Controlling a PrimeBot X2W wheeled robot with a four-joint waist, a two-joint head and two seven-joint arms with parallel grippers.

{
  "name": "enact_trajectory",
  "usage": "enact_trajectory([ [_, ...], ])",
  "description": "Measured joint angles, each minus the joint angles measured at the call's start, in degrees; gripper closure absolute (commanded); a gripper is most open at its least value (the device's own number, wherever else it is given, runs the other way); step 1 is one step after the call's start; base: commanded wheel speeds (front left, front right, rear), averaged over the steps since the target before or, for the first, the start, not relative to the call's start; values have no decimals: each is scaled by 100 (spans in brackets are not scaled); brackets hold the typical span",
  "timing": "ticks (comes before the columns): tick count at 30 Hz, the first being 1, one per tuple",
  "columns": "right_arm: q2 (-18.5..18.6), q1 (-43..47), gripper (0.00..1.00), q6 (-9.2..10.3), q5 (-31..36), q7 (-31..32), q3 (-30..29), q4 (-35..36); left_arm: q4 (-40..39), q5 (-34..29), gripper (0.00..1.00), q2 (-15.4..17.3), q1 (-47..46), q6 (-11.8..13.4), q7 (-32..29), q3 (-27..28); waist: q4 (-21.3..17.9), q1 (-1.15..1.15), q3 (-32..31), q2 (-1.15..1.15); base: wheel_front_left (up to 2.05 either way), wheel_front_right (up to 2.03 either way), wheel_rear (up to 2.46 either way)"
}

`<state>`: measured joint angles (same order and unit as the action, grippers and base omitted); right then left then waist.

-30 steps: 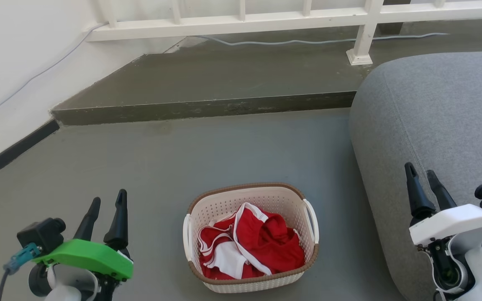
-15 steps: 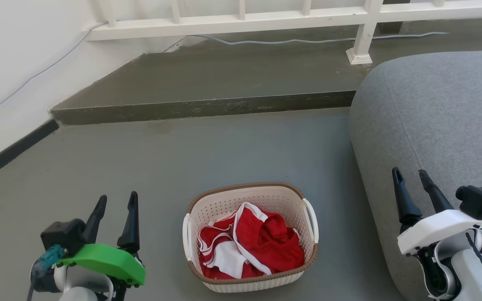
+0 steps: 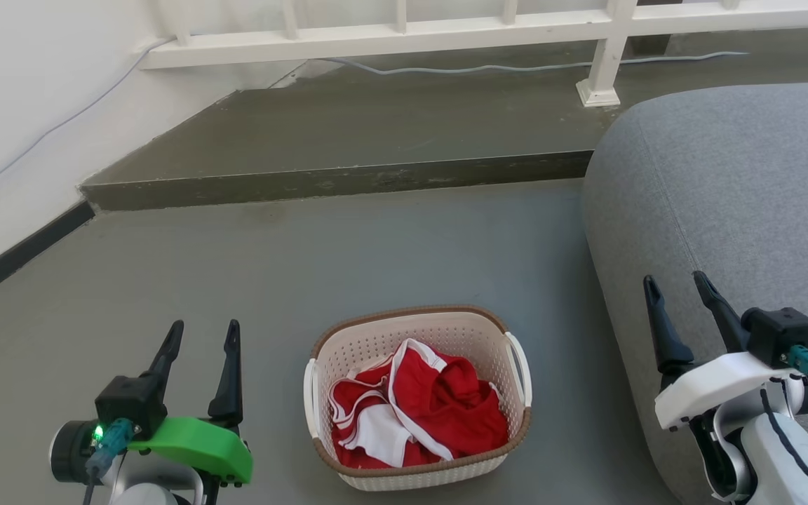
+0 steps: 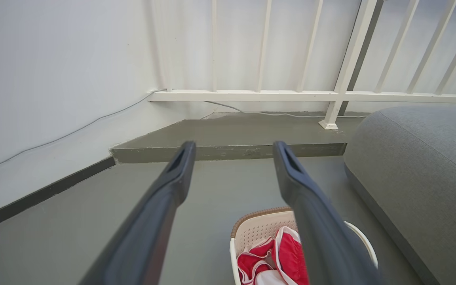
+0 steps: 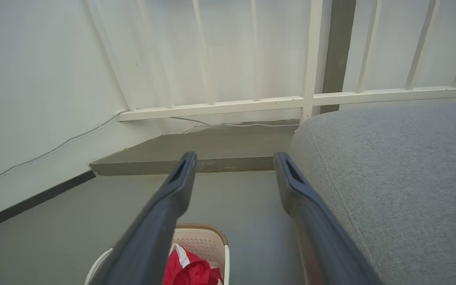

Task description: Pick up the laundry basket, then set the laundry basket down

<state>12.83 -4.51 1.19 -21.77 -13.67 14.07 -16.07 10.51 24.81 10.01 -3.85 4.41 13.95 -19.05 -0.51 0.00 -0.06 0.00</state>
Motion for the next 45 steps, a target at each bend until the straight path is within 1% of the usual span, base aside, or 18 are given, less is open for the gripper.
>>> enact_trajectory([
  [3, 0, -2, 0, 44, 171, -52, 20, 1, 0, -147, 0, -7, 0, 43, 33, -1, -6, 0, 3, 0, 0, 0, 0],
  [15, -25, -2, 0, 41, 169, -59, -71, -20, 57, -136, 0, -55, 1, 57, 47, 48, -23, 0, 10, 0, 0, 0, 0],
  [19, -32, -2, 0, 31, 170, -59, -93, -47, 175, -136, 0, -82, 1, 58, 48, 56, -32, 0, 12, 0, 0, 0, 0],
  [21, -33, -2, 0, -9, 170, -59, -105, -60, 180, -136, 0, -98, 2, 59, 48, 58, -37, 0, 14, 0, 0, 0, 0],
  [29, -57, -2, 0, -24, 209, -59, -141, -104, 210, -136, 0, -148, 1, 65, 48, 71, -50, 0, 31, 0, 0, 0, 0],
  [31, -63, -2, 0, -65, 209, -59, -153, -103, 209, -136, 0, -156, 1, 65, 48, 70, -50, 0, 51, 0, 0, 0, 0],
  [40, -65, -52, 0, -69, 213, -59, -201, -91, 166, -138, 0, -194, -83, 65, 48, 67, -44, 0, 341, 0, 0, 0, 0],
  [45, -58, -230, 0, -127, 219, -59, -230, -64, 107, -143, 0, -230, -264, 66, 48, 58, -37, 0, 607, 0, 0, 0, 0],
])
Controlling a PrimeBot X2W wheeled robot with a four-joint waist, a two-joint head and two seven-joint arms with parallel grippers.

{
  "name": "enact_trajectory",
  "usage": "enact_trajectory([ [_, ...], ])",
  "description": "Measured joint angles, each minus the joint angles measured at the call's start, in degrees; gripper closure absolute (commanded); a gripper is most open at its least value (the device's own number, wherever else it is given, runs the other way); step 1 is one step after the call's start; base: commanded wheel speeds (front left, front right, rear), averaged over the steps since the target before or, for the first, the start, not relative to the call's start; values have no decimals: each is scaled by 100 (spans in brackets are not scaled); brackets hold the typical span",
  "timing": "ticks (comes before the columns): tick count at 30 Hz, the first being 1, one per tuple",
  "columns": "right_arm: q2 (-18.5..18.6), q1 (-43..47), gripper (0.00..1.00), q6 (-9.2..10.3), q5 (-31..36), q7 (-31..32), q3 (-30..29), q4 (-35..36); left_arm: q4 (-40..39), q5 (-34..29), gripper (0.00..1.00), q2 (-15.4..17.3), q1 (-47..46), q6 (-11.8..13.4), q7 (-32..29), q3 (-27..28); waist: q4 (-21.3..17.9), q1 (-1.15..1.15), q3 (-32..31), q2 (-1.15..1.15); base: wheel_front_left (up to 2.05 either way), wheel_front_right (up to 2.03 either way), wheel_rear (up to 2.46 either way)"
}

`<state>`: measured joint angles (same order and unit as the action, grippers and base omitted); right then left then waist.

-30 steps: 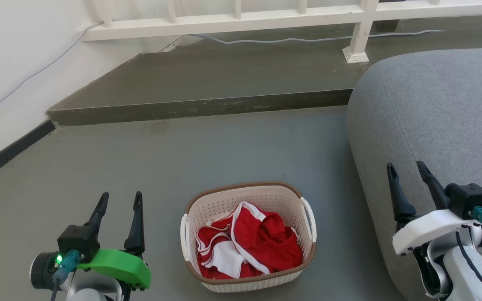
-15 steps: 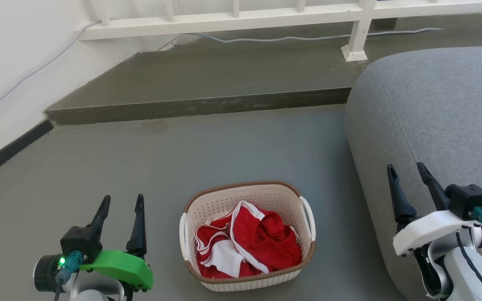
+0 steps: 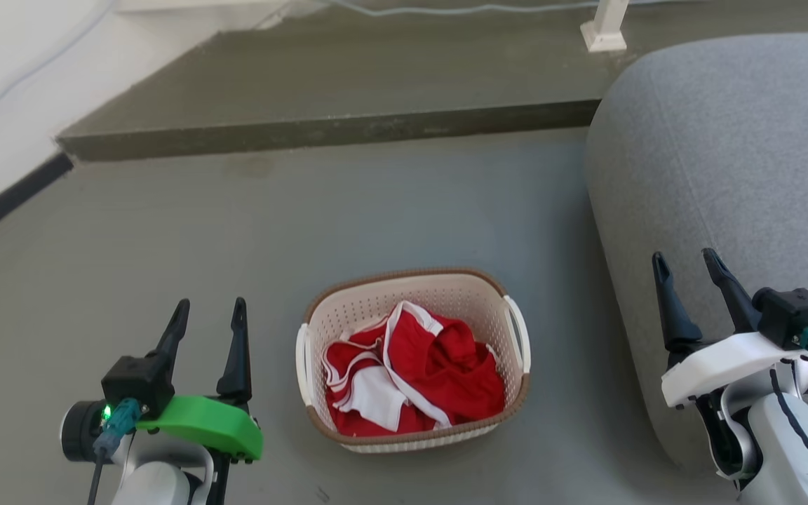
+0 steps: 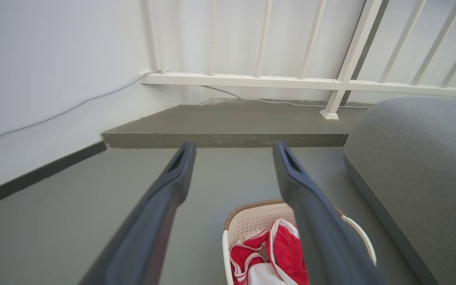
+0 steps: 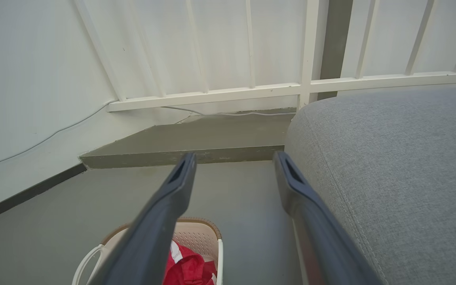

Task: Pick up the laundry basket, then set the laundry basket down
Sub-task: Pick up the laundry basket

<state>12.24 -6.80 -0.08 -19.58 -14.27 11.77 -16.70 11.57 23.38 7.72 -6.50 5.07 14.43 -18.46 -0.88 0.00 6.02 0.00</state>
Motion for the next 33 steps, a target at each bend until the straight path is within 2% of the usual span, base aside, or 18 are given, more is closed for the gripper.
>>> enact_trajectory([
  [15, 45, -514, 0, -136, 1, -1, -31, -1, -55, -7, 0, -130, -609, 31, 0, 96, 41, 0, 1023, 0, 0, 0, 0],
  [33, 90, -1564, 0, -292, 48, -8, -29, -98, 136, -4, 0, -312, -1713, 31, 1, 132, 106, 0, 2492, 0, 0, 0, 0],
])
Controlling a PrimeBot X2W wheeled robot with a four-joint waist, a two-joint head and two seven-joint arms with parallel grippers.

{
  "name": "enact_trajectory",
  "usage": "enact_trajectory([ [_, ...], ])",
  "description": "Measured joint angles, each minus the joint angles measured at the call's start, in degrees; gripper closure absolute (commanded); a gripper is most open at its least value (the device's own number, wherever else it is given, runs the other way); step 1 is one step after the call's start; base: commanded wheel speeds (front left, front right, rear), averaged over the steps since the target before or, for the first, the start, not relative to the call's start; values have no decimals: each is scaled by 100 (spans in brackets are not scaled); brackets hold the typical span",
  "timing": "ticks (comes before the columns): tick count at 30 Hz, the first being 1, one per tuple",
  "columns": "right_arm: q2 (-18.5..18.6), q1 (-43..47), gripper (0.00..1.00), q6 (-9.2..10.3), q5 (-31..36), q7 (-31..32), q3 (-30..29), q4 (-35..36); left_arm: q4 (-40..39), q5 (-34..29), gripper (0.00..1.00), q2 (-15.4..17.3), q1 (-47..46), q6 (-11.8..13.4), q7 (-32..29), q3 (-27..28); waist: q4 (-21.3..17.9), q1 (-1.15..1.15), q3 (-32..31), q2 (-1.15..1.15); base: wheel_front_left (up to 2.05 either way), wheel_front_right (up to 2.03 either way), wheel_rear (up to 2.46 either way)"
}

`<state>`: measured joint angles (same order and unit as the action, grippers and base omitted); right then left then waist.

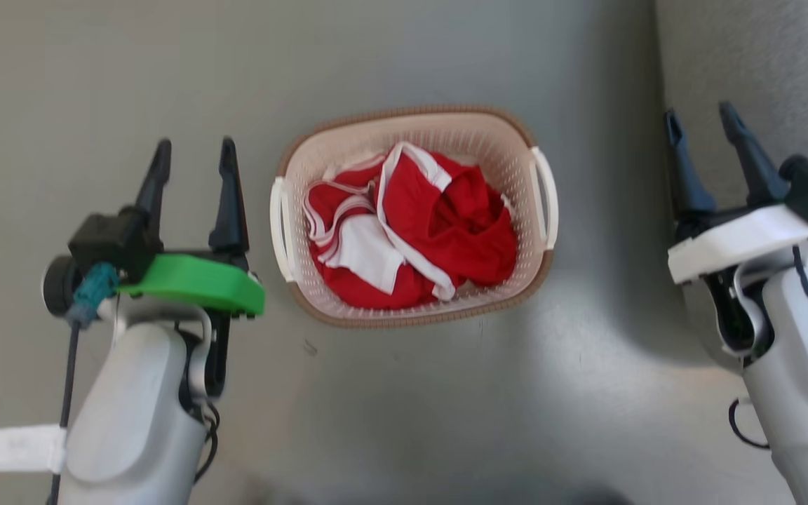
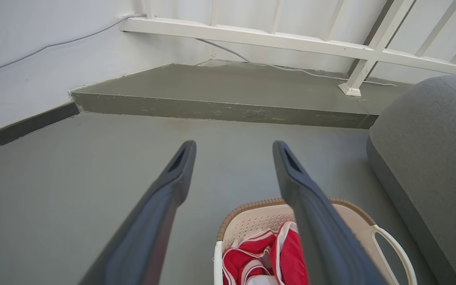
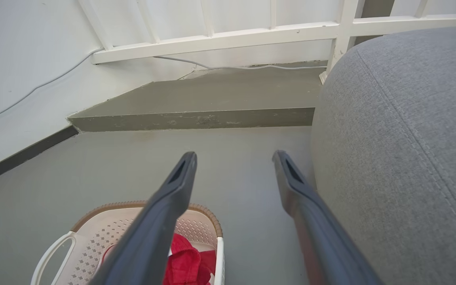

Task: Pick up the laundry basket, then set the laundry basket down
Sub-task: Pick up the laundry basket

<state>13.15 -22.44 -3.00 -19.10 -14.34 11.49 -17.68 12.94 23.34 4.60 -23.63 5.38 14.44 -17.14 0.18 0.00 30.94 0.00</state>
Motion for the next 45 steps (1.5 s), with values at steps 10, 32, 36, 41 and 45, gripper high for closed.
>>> enact_trajectory([
  [10, -42, -676, 0, -62, 0, -9, 13, -147, 379, 11, 0, -51, -851, -69, -36, -32, 27, -1, 830, 0, 0, 0, 0],
  [32, -470, -1433, 0, -264, 52, -25, 454, -1857, 2891, 499, 0, -227, -1815, -649, -389, -192, -147, 0, 1817, 0, 0, 0, 0],
  [36, -579, -1523, 0, -303, 52, -25, 595, -2129, 3185, 587, 0, -233, -1889, -698, -439, -176, -188, 0, 1858, 0, 0, 0, 0],
  [41, -653, -1659, 0, -352, 103, -25, 779, -2388, 3530, 675, 0, -248, -2048, -817, -545, -188, -252, 0, 1949, 0, 0, 0, 0],
  [45, -698, -1764, 0, -353, 109, -25, 868, -2585, 3741, 716, 0, -274, -2207, -849, -616, -204, -290, 0, 2051, 0, 0, 0, 0],
])
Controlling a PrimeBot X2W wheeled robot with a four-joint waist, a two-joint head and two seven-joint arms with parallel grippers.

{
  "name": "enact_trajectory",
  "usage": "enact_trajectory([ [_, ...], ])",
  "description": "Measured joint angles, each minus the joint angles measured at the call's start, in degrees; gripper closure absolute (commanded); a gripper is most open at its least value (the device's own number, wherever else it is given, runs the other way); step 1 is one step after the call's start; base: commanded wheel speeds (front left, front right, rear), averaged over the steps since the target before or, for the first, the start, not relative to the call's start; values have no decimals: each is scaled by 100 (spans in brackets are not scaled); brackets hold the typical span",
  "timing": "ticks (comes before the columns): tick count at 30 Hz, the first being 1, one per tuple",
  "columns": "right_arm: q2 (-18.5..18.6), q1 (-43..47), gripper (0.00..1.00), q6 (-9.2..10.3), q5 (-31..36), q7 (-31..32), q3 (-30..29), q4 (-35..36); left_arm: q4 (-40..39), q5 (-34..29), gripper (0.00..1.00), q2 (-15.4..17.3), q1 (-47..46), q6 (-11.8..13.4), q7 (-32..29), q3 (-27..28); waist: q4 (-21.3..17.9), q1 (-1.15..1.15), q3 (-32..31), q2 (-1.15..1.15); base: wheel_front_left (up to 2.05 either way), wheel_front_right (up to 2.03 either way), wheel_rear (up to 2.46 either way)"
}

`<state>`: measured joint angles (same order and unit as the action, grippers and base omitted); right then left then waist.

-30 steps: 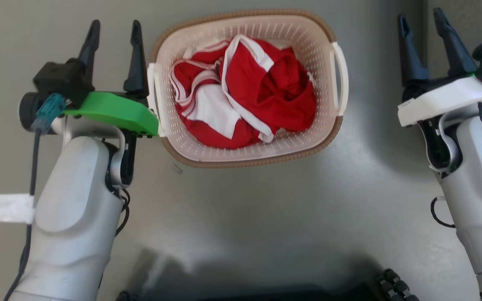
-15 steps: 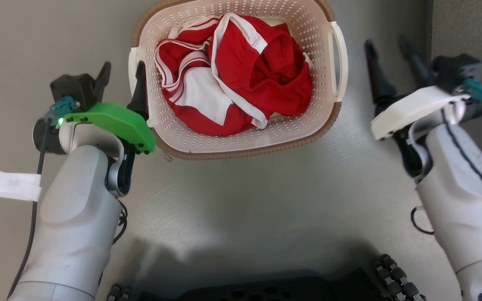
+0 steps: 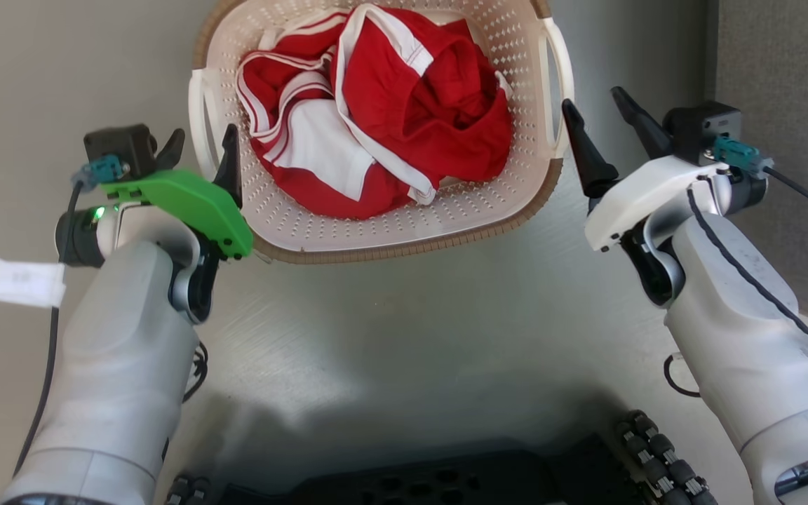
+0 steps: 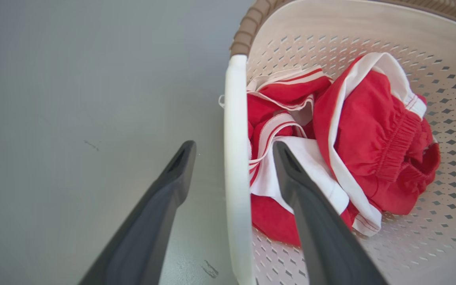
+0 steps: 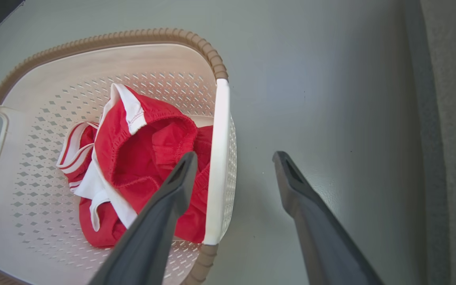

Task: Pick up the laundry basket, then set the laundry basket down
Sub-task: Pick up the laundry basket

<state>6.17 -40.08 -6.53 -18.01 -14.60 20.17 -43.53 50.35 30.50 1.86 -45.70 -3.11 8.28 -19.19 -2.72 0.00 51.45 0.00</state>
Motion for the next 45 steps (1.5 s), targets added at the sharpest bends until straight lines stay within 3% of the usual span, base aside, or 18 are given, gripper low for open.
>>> enact_trajectory([
  [12, -64, -430, 0, -3, 0, 0, 153, -375, 423, 18, 0, -44, -641, -99, -97, -35, -49, 0, 381, 0, 0, 0, 0],
  [13, -65, -465, 0, -3, 0, 0, 158, -393, 471, 22, 29, -47, -689, -111, -101, -35, -51, 0, 415, 0, 0, 0, 0],
  [14, -67, -504, 100, -18, 0, 0, 167, -426, 501, 44, 99, -48, -726, -142, -100, -35, -53, 0, 446, 0, 0, 0, 0],
  [18, -153, -606, 100, -118, -1, -8, 235, -550, 670, 59, 100, -83, -799, -198, -98, -81, -58, 1, 517, 0, 0, 0, 0],
  [28, -270, -655, 100, -118, -22, -15, 227, -947, 1113, 160, 100, -185, -850, -243, 94, -118, -48, 0, 332, 0, 0, 0, 0],
  [45, -481, -64, 100, -179, -165, 1, 268, -1748, 1745, 488, 100, -314, -90, -354, 264, -298, -33, 0, -650, 0, 0, 0, 0],
])
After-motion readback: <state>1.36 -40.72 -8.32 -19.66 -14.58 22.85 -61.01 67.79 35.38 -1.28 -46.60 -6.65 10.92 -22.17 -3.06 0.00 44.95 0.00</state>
